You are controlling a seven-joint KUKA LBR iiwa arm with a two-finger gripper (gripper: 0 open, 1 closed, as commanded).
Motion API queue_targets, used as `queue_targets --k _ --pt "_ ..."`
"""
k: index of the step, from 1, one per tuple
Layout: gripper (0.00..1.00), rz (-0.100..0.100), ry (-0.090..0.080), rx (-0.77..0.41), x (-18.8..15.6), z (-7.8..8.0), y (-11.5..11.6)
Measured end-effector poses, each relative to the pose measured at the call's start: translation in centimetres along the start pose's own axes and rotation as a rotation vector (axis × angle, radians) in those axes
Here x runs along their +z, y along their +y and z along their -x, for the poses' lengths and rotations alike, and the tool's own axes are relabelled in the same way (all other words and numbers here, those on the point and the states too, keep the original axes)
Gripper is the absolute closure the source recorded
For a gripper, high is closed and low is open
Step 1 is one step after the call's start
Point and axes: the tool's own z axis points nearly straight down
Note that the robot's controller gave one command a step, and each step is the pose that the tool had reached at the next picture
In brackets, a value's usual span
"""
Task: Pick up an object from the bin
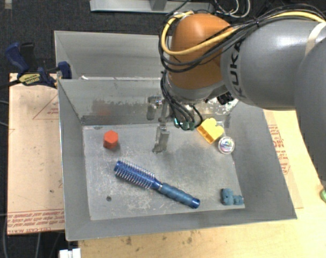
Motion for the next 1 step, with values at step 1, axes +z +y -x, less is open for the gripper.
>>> queue_targets --k 1 --pt "0.00 -0.001 0.002 -0.208 8.62 -6.95 2.47"
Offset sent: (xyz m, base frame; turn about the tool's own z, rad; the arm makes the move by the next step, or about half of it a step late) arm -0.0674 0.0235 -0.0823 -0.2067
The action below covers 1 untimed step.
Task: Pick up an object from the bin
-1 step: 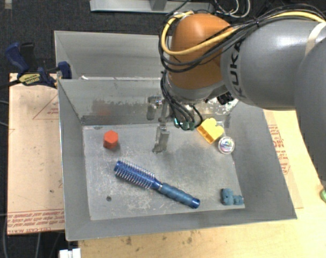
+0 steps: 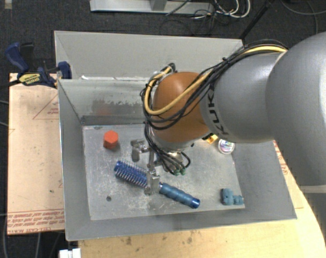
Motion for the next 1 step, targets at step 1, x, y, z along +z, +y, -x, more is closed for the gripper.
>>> queue_targets --k 1 --pt "0.00 0.001 -0.005 0.089 4.47 1.55 0.32"
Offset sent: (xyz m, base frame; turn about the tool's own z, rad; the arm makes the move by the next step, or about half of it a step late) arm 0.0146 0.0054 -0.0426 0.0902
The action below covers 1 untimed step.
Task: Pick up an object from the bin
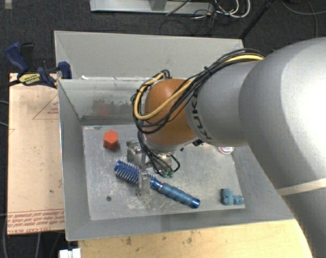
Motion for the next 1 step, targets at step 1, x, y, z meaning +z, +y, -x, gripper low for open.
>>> queue_targets --k 1 --pt "1.00 0.000 -0.001 0.002 -0.14 0.03 -0.05"
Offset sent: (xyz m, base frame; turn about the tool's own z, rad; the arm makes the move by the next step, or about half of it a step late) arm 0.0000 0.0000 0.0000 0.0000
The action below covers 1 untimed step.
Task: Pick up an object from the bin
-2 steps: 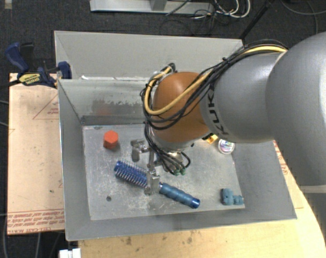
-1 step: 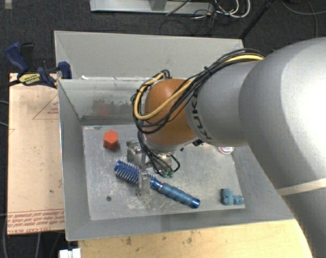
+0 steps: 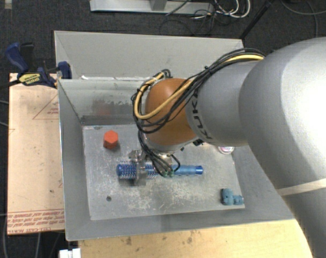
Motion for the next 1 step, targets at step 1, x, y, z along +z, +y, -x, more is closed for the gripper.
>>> queue_targets --k 1 --pt "1.00 0.000 -0.005 -0.062 -10.60 -5.72 1.96"
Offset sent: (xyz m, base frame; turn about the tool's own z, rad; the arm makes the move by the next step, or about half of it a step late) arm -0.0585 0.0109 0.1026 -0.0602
